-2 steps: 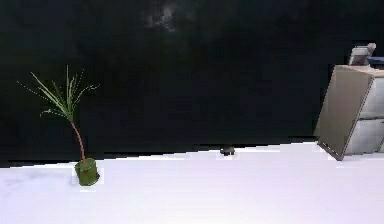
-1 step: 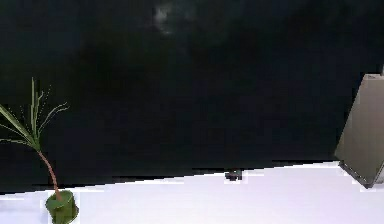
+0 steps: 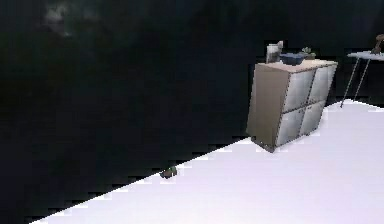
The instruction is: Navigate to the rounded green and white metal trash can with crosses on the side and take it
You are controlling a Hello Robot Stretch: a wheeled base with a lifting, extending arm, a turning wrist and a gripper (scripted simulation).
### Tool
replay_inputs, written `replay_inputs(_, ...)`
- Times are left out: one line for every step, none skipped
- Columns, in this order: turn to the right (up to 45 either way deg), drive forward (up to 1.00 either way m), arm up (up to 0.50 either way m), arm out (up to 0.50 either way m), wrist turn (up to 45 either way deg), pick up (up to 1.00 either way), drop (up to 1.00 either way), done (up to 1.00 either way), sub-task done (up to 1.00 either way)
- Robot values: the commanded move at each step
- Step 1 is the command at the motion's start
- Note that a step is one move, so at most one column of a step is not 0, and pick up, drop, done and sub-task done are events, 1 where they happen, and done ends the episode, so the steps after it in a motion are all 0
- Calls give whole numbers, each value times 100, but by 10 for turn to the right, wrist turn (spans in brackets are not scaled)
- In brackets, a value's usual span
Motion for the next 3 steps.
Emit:
replay_inputs(0, 25, 0, 0, 0, 0, 0, 0, 0)
replay_inputs(300, 0, 0, 0, 0, 0, 0, 0, 0)
replay_inputs(0, 15, 0, 0, 0, 0, 0, 0, 0)
